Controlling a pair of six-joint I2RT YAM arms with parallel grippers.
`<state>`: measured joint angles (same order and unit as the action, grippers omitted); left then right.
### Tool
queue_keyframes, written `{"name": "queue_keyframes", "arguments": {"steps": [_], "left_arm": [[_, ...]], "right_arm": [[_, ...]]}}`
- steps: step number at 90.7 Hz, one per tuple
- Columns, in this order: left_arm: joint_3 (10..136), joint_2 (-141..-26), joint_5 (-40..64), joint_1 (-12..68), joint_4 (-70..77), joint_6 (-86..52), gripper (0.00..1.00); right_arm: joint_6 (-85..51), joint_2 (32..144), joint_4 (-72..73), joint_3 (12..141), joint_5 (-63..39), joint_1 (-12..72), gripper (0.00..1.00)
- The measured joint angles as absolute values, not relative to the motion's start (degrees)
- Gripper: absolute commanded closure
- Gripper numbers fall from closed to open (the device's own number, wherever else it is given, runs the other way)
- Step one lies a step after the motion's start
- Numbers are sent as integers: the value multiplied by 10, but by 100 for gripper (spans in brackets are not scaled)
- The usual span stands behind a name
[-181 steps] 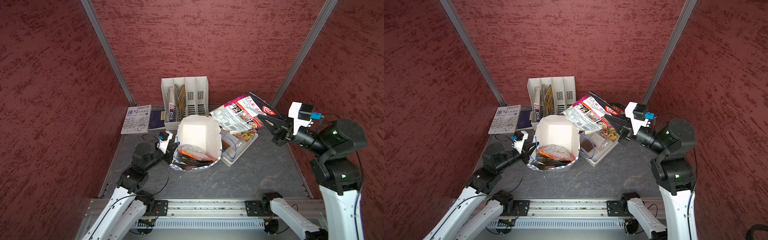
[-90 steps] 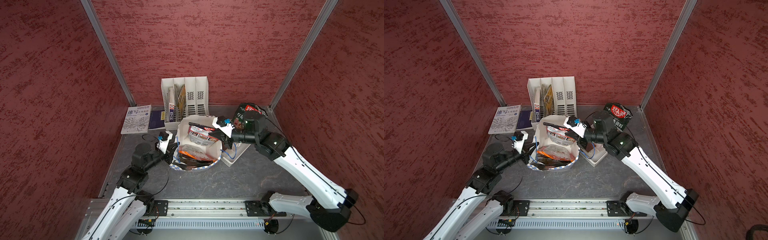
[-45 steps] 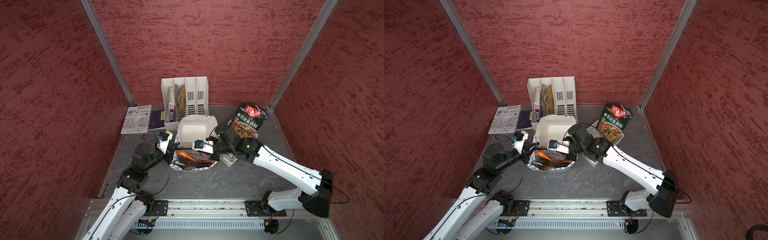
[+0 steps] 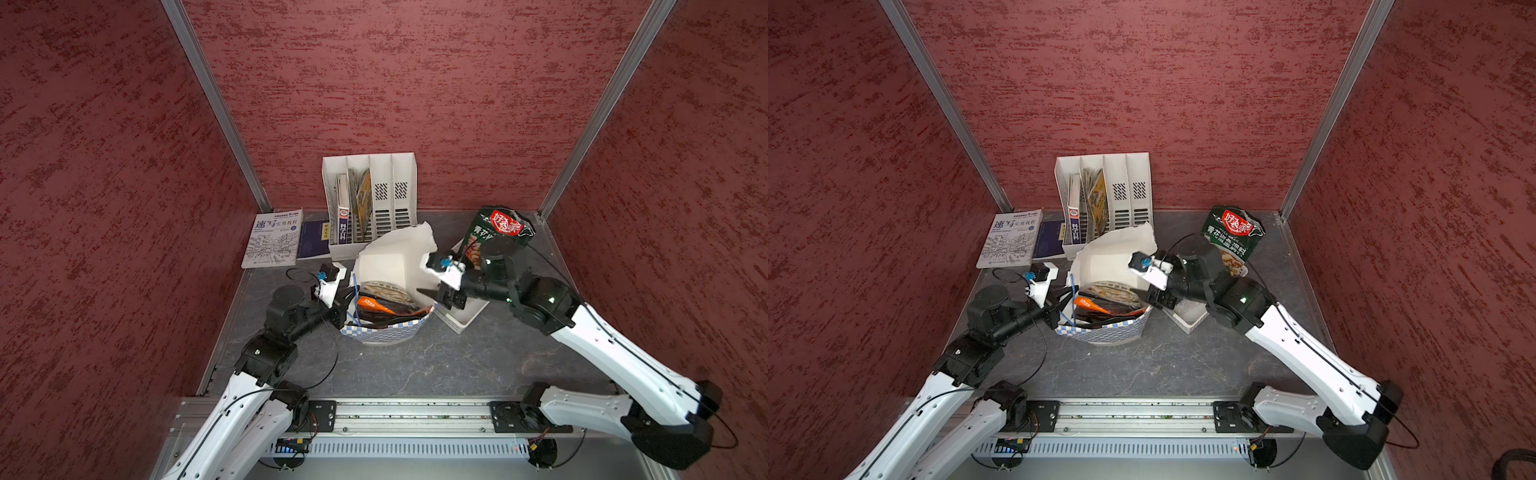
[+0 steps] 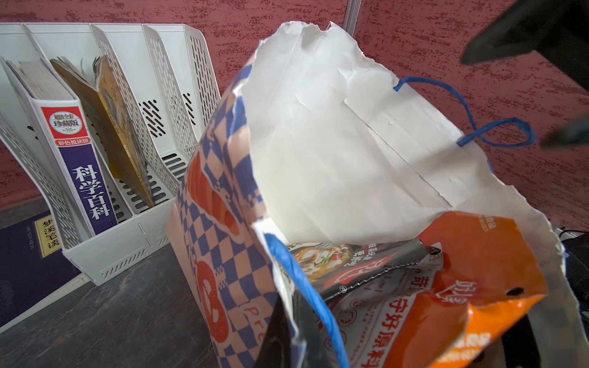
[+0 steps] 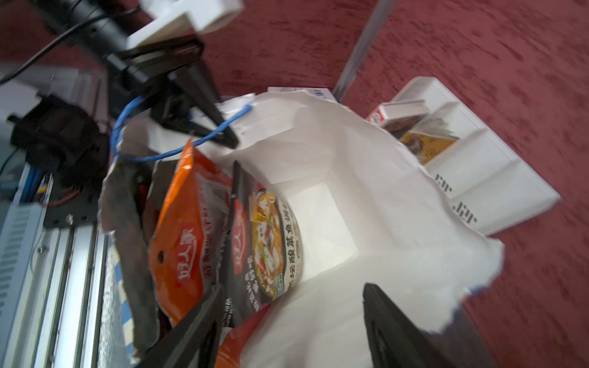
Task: Place the condiment packets inside the bag
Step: Place the condiment packet in the paper bag, then pick up the condiment packet from the storage box.
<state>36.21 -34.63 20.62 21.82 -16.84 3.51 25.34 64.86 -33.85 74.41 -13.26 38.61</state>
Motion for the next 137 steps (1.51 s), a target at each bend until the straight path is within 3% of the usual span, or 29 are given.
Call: {"name": "queue_keyframes", "arguments": {"steps": [9, 24, 37, 77, 94, 106, 110, 137], "left_arm": [[362, -346, 206, 218, -168, 35, 100], [362, -346, 206, 218, -168, 35, 100], [362, -346, 206, 218, -169, 35, 100], [362, -346, 205, 218, -170, 35, 100], [362, -346, 205, 218, -170, 35, 100], [362, -346, 205, 218, -170, 35, 100], [362, -346, 205, 218, -170, 35, 100], [362, -345, 205, 218, -170, 35, 100]], "right_arm": [[158, 660, -325, 747, -120, 217, 9], [1, 732, -283, 711, -152, -52, 4], [-70, 814, -238, 662, -200, -164, 3], [-143, 995, -51, 654, -421, -177, 19], [-161, 1021, 35, 649, -475, -177, 53], [-150, 1014, 80, 619, -498, -177, 91], [-145, 1008, 91, 606, -501, -177, 100], [-69, 873, 136, 510, -494, -151, 100]]}}
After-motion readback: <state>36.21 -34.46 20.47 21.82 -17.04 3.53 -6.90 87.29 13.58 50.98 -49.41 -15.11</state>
